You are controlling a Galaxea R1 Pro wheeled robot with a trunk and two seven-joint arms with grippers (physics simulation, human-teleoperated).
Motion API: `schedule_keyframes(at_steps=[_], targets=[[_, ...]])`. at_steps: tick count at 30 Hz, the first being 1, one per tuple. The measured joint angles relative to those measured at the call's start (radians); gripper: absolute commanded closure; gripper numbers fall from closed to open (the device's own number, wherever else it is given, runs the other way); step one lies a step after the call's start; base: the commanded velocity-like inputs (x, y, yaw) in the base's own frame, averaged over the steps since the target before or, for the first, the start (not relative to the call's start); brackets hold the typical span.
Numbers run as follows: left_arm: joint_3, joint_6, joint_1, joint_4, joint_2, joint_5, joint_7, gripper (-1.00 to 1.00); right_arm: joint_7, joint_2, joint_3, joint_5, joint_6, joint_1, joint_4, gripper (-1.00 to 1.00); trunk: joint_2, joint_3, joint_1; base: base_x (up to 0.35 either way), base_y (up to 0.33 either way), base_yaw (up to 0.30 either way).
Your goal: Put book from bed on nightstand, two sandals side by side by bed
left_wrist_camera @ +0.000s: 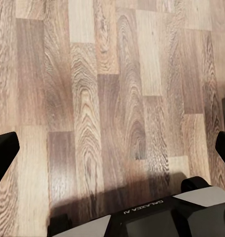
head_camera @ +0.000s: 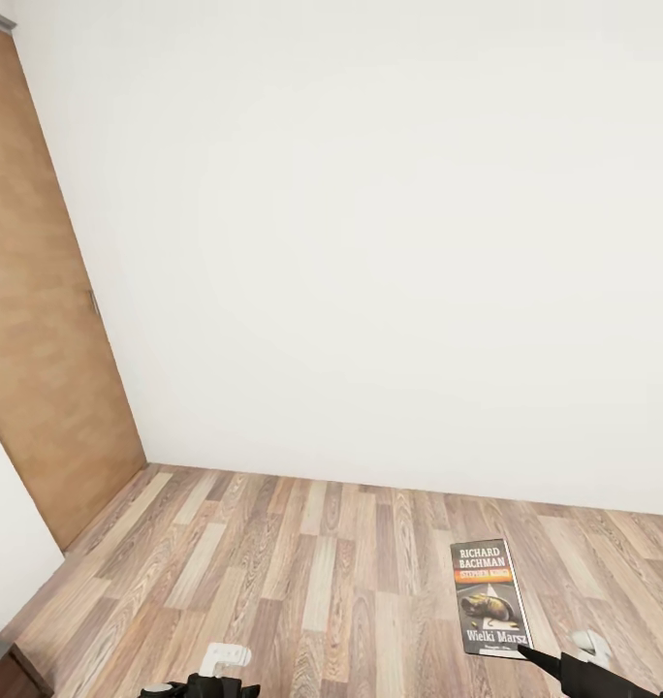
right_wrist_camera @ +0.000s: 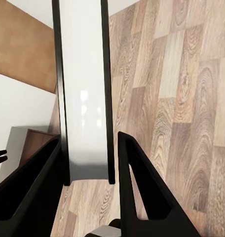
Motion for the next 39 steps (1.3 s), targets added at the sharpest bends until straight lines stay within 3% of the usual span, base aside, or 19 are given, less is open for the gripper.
schedule_keyframes(at_steps=[7,25,39], targets=[[0.0,0.0,0.0,0.0,0.0,0.0,0.0,-1.0,-0.001,0.0,0.001,0.0,0.0,0.0,0.0,1.0,0.0,0.0,0.0,0.093,0.0,-0.006],[0.0,0.0,0.0,0.0,0.0,0.0,0.0,-1.0,0.0,0.007,0.006,-0.001,0.0,0.0,0.0,1.0,0.0,0.0,-0.001,0.319,0.0,-0.003],[0.0,0.0,0.0,0.0,0.0,0.0,0.0,-1.0,0.002,0.008,-0.002,-0.001,0.0,0.0,0.0,1.0,0.0,0.003,0.0,0.204,0.0,-0.122]])
